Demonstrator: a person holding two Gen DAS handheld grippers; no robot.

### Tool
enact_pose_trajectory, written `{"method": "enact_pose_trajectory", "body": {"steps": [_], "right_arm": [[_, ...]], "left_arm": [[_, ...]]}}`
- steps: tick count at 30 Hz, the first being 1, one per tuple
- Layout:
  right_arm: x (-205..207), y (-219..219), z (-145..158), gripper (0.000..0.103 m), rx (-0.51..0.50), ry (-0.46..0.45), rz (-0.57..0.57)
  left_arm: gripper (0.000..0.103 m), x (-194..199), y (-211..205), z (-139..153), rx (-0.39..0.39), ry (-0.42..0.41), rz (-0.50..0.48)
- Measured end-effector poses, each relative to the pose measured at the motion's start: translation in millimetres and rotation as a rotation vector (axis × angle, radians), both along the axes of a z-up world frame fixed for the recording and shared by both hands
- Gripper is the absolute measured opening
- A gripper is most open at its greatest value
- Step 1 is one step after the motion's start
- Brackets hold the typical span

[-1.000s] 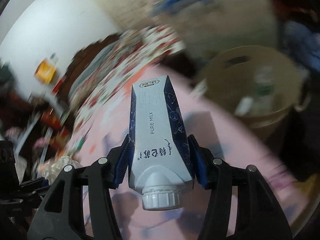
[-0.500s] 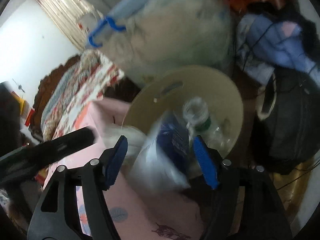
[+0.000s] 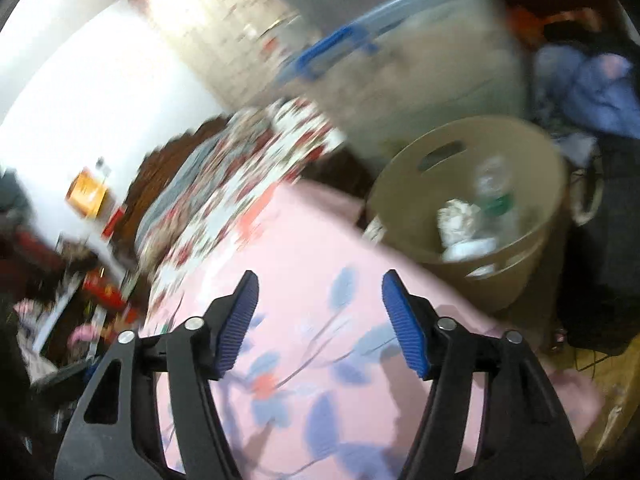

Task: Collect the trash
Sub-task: 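Carry the tissue and milk carton to the wastebasket and release both, then grasp the red snack wrapper with the left gripper while the right grasps the bread crust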

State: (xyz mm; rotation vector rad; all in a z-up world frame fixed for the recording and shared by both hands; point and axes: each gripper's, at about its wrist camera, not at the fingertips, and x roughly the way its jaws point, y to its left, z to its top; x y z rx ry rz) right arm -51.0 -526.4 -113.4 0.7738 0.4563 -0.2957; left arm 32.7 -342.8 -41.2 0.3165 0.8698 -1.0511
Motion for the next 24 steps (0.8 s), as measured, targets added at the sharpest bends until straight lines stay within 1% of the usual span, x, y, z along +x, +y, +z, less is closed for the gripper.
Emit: {"method": "enact_pose_trajectory", "body": {"steps": [1, 2, 4, 5, 6, 7, 8, 9, 10, 11, 14, 15, 17, 18, 19, 20, 22, 24], "right_arm": [[7, 13, 1, 0.059, -0.007, 0.003, 0.038], [14, 26, 1, 0.057, -0.008, 0.004, 0.078], [26, 49, 1, 0.050, -0.004, 0.008, 0.151], [32, 62, 0, 0.049, -0.002, 0.012, 0.190], [41, 79, 0, 0.047, 0.004, 0.016, 0.243], [46, 91, 0, 0.047, 0.008, 0.019, 0.279], [54, 109, 1, 0.047, 0.009, 0.026, 0.331], [58, 121, 1, 0.046, 0.005, 0.030, 0.364], [64, 140, 2, 0.046, -0.003, 0.037, 0.415], [70, 160, 2, 0.046, -0.007, 0.044, 0.470], [83, 207, -1, 0.046, 0.007, 0.072, 0.610], [86, 220, -3, 0.047, 0.006, 0.084, 0.644], [91, 249, -6, 0.048, -0.008, 0.115, 0.702], [92, 260, -9, 0.050, -0.010, 0.127, 0.723], [93, 267, -10, 0.055, -0.006, 0.134, 0.737], [95, 274, -10, 0.057, -0.002, 0.139, 0.749], [97, 282, -10, 0.062, -0.007, 0.148, 0.759], [102, 287, -10, 0.063, 0.014, 0.159, 0.773]], "left_arm": [[0.071, -4, 21, -1, 0.007, -0.008, 0.024], [0.071, -10, 54, -4, 0.019, -0.019, 0.072], [0.070, -14, 94, -7, 0.033, -0.017, 0.134], [0.070, -16, 127, -8, 0.044, -0.015, 0.197], [0.070, -16, 149, -9, 0.048, -0.015, 0.242], [0.070, -13, 169, -9, 0.050, -0.012, 0.284], [0.070, -13, 201, -9, 0.048, -0.003, 0.355], [0.070, -13, 219, -8, 0.045, 0.002, 0.396], [0.070, -12, 239, -8, 0.042, 0.006, 0.443], [0.070, -10, 267, -10, 0.037, 0.013, 0.510], [0.070, -9, 312, -15, 0.028, 0.037, 0.617], [0.071, -7, 323, -19, 0.033, 0.042, 0.648], [0.072, -5, 335, -25, 0.030, 0.051, 0.672], [0.078, -4, 336, -28, 0.030, 0.051, 0.673], [0.081, -5, 338, -30, 0.027, 0.047, 0.671], [0.087, -4, 337, -32, 0.021, 0.037, 0.662], [0.089, -2, 333, -39, 0.025, 0.017, 0.639], [0.090, 3, 322, -51, 0.055, 0.021, 0.603]]}}
